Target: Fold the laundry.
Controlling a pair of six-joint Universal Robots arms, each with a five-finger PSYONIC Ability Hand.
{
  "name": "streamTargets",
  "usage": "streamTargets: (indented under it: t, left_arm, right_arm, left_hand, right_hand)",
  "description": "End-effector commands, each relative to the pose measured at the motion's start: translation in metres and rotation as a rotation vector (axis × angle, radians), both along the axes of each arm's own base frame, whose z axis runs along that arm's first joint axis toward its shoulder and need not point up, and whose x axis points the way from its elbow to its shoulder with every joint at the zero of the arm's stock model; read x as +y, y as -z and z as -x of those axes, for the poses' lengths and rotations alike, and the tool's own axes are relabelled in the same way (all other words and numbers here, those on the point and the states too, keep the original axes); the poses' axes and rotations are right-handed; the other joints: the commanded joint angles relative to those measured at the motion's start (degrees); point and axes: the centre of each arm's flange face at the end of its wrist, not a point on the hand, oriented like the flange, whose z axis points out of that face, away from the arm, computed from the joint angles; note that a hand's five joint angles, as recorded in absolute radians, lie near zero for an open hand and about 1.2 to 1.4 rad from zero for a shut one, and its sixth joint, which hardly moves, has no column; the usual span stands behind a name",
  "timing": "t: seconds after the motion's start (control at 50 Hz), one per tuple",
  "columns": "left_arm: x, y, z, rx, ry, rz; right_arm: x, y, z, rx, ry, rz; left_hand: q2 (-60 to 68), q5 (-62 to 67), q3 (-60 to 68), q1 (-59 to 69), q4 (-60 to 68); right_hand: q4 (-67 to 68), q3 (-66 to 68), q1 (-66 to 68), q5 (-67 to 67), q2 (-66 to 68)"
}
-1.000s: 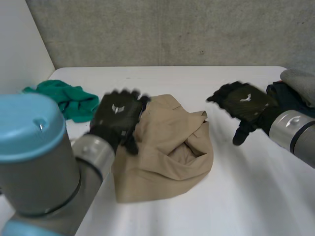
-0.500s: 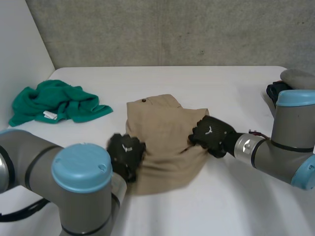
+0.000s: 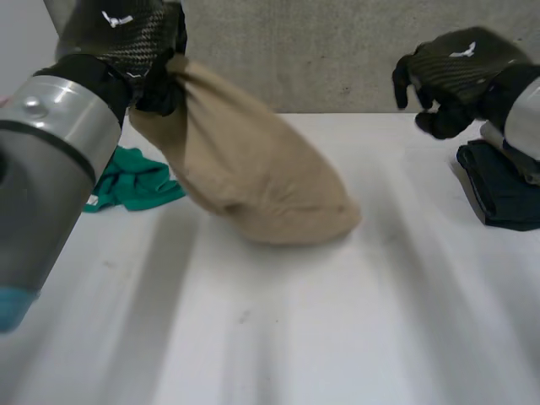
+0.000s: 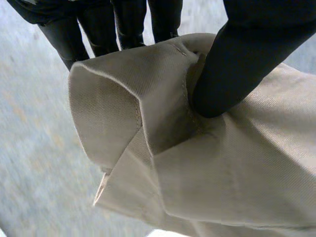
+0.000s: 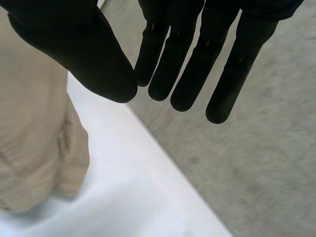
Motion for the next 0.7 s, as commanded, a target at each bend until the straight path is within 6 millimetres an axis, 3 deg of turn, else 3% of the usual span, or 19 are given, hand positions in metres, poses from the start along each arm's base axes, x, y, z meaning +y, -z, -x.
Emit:
streamTargets:
  t: [0.02,0.04,0.06,0.08,0.1,0.16,0.22,0.34,0.48,0.54,0.7]
  left_arm:
    - [-0.046,0.050,0.017,-0.077,-0.010,-0.148]
    - [-0.048,0.054,0.018,-0.088,-0.007,-0.157]
    - [-0.051,0.061,0.019,-0.100,-0.007,-0.176]
    - [-0.053,0.072,0.019,-0.117,-0.010,-0.213]
    - [-0.055,0.077,0.017,-0.125,-0.017,-0.231]
    - [-0.056,0.087,0.008,-0.135,-0.051,-0.278]
    - [-0.053,0.087,0.000,-0.126,-0.068,-0.294]
    - [-0.041,0.083,-0.008,-0.102,-0.053,-0.263]
    - [-0.040,0.086,-0.007,-0.088,-0.040,-0.243]
    - [-0.038,0.085,-0.008,-0.090,-0.042,-0.251]
    - [-0.034,0.078,-0.012,-0.068,-0.054,-0.260]
  right_arm:
    - [-0.011,0.047,-0.026,0.153,-0.032,-0.088]
    - [-0.012,0.053,-0.029,0.162,-0.034,-0.097]
    - [-0.014,0.059,-0.031,0.168,-0.029,-0.109]
    - [-0.020,0.072,-0.032,0.181,-0.008,-0.143]
    - [-0.022,0.080,-0.032,0.186,0.002,-0.164]
    - [-0.030,0.101,-0.028,0.188,0.067,-0.253]
    - [-0.025,0.114,-0.021,0.158,0.131,-0.369]
    - [0.015,0.149,-0.017,0.044,0.188,-0.640]
    - [0.053,0.177,-0.034,-0.049,0.078,-0.567]
    - [0.052,0.192,-0.045,-0.080,0.060,-0.485]
    - [0.036,0.211,-0.062,-0.105,0.118,-0.314]
  left_hand:
    - [11.6,14.5,12.1,12.6,11.7]
    - [11.6,14.5,12.1,12.6,11.7]
    - [11.6,14.5,12.1,12.6,11.7]
    - [11.6,14.5,12.1,12.6,11.7]
    - [11.6,14.5,12.1,12.6,11.7]
    - [11.6,14.5,12.1,12.6,11.7]
    - [11.6,14.5,12.1,12.6,11.7]
    - [11.6,14.5,12.1,12.6,11.7]
    - [11.6,14.5,12.1,12.6,11.7]
    - [11.6,14.5,12.1,12.6,11.7]
    - [11.6,14.5,12.1,12.6,11.7]
  right_hand:
    - [11.6,11.9,34.4,11.1,12.9]
    - [11.6,11.9,34.4,11.1,12.9]
    - [3.4,3.7,26.2,3.0,4.7]
    - [-28.3,-28.0,-5.5,-28.8,-27.0]
    - [-34.6,-34.3,-11.8,-35.1,-33.3]
    - [-41.0,-40.7,-18.2,-41.5,-39.8]
    - [-49.1,-48.8,-26.3,-49.6,-47.9]
    - [-50.0,-49.7,-27.2,-50.4,-48.7]
    - [-50.8,-50.5,-28.0,-51.3,-49.5]
    - [-50.8,-50.5,-28.0,-51.3,-49.6]
    - [-46.5,-46.2,-23.6,-46.9,-45.2]
